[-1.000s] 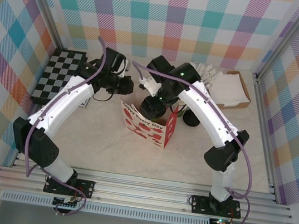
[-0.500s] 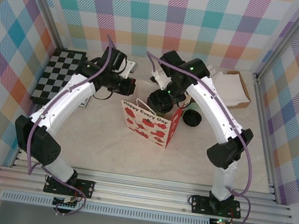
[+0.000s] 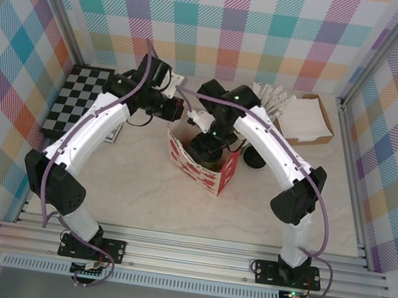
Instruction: Pack the takeout coffee
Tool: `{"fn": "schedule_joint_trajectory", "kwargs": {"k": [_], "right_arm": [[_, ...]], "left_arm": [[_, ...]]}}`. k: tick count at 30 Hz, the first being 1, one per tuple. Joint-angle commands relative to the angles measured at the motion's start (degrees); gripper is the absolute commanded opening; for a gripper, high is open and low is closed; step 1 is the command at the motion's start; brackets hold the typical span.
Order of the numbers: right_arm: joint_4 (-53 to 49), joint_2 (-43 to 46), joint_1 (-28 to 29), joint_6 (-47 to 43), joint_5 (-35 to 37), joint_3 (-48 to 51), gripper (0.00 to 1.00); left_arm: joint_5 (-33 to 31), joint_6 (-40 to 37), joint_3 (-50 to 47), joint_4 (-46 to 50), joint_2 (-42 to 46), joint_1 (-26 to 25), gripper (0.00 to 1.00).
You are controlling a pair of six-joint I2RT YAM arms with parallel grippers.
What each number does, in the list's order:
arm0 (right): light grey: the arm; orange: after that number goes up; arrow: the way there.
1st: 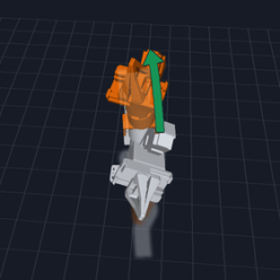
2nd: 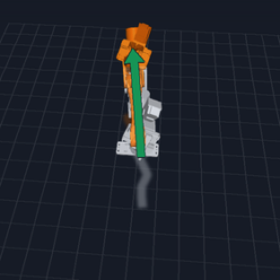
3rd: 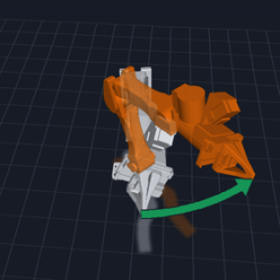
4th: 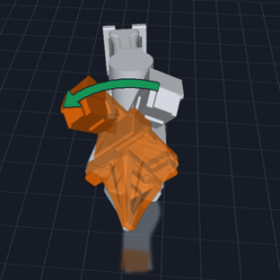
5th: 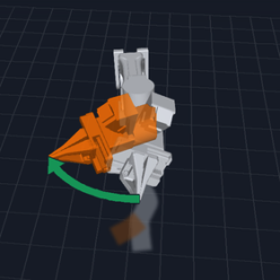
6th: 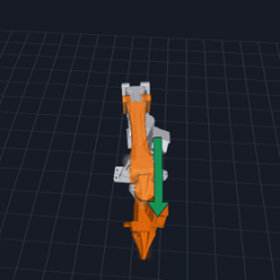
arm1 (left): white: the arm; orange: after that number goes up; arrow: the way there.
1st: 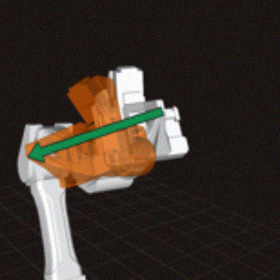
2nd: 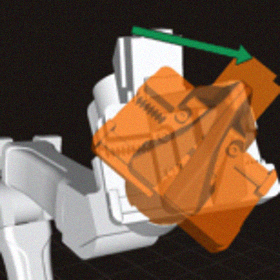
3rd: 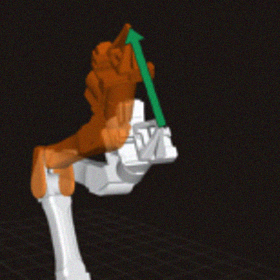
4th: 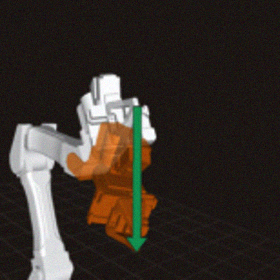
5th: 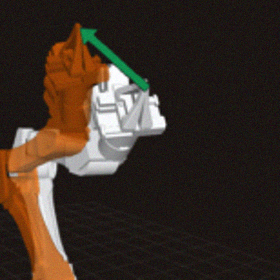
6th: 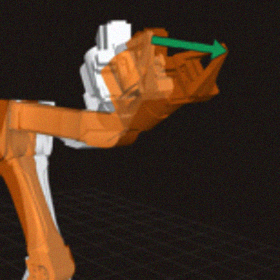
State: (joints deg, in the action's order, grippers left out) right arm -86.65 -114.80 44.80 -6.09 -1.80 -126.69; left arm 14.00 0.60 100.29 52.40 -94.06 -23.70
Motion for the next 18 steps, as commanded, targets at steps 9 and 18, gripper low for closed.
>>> {"fn": "schedule_joint_trajectory", "kwargs": {"k": [9,18], "right_arm": [[-0.55,-0.28,-0.76,-1.87,0.80,6.10,0.50],[-1.53,-0.13,2.58,1.03,-6.64,7.72,0.49]], "left_arm": [[6.15,0.28,8.27,8.05,-6.27,3.03,0.00],[15.36,-4.99,12.66,17.10,-9.25,4.98,0.00]]}}
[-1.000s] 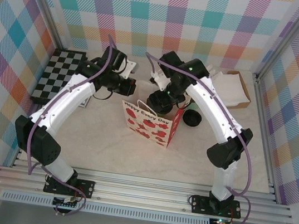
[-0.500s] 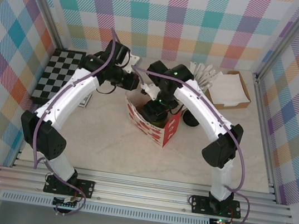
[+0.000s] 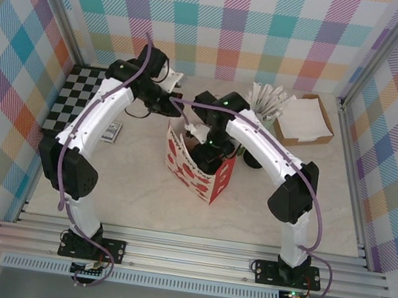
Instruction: Pack the takeout coffee
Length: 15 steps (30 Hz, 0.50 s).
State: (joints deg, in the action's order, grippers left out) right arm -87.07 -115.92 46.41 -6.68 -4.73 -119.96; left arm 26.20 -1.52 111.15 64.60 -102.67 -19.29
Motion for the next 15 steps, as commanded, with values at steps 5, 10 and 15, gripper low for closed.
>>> {"fn": "schedule_joint_trajectory", "kwargs": {"k": [5,10,15], "right_arm": [[3.32,1.22,0.83,5.74,3.16,4.12,0.49],[6.37,1.91,0.70,5.71,6.02,7.60,0.50],[8.64,3.77,0.79,4.76,5.87,11.87,0.49]], "left_arm": [[6.85,-5.61,1.84,6.73,-2.27,0.52,0.00],[6.12,-6.67,-0.53,4.52,-0.19,0.57,0.00],[4.58,-7.51,-1.04,3.65,0.95,0.57,0.00]]}}
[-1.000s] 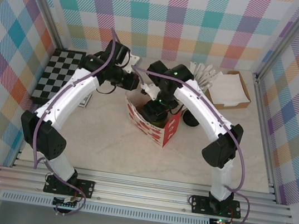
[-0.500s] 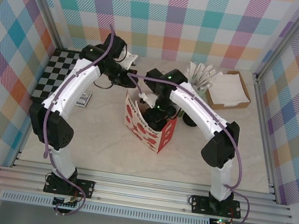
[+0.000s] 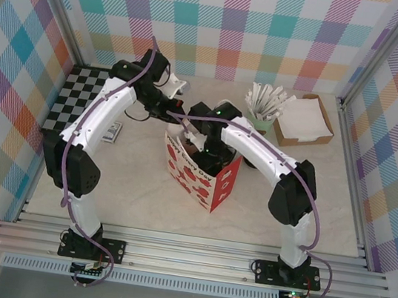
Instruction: Pack the takeout coffee
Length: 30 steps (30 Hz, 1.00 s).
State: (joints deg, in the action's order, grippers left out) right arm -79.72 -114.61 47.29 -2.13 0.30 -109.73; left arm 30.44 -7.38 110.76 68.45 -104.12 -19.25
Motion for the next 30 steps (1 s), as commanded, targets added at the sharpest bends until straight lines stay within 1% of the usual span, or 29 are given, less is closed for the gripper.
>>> {"fn": "schedule_joint_trajectory", "kwargs": {"k": [1,8,14,18,25,29,30], "right_arm": [[0.91,2.67,-0.05,-0.25,0.27,2.01,0.49],[1.56,3.49,-0.09,-1.89,0.35,6.63,0.48],[6.06,4.44,-0.08,-1.30,-0.37,9.50,0.48],[7.01,4.08,-0.09,-1.99,-0.03,10.57,0.48],[7.76,4.68,-0.08,-2.54,2.52,9.39,0.48],[7.57,4.85,-0.04,-3.03,4.05,8.92,0.48],[7.48,4.70,-0.18,-4.66,4.19,8.92,0.48]], "left_arm": [[-0.36,-1.75,-0.72,-0.44,2.59,0.52,0.00],[-0.79,-1.68,-2.76,-3.22,4.86,0.54,0.00],[-5.49,1.38,-4.86,-4.92,5.63,0.52,0.00],[-6.57,1.58,-6.98,-6.59,7.20,0.52,0.00],[-2.87,0.52,-7.68,-6.72,8.05,0.52,0.00],[-2.57,-0.03,-7.49,-5.89,8.01,0.49,0.00],[-2.49,-0.17,-7.53,-5.78,7.96,0.52,0.00]]}}
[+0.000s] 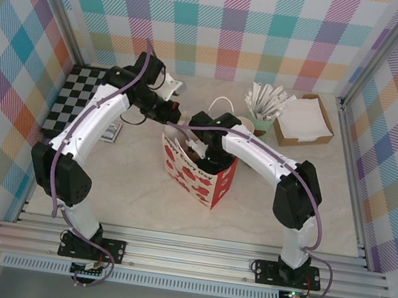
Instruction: Pack the takeout coffee
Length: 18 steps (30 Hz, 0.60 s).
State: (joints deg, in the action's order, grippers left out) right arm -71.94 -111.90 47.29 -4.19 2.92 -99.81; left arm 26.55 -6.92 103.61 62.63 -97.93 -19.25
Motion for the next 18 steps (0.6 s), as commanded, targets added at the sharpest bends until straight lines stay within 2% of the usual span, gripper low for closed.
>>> {"fn": "schedule_joint_trajectory", "kwargs": {"k": [1,18], "right_arm": [[-0.30,1.82,-0.18,-3.01,1.49,-0.92,0.48],[0.78,-0.60,-1.41,-3.21,1.55,1.06,0.47]], "left_arm": [[1.73,-0.88,-0.34,0.23,1.78,0.51,0.00],[3.14,-1.95,-0.52,0.66,2.05,0.52,0.00]]}}
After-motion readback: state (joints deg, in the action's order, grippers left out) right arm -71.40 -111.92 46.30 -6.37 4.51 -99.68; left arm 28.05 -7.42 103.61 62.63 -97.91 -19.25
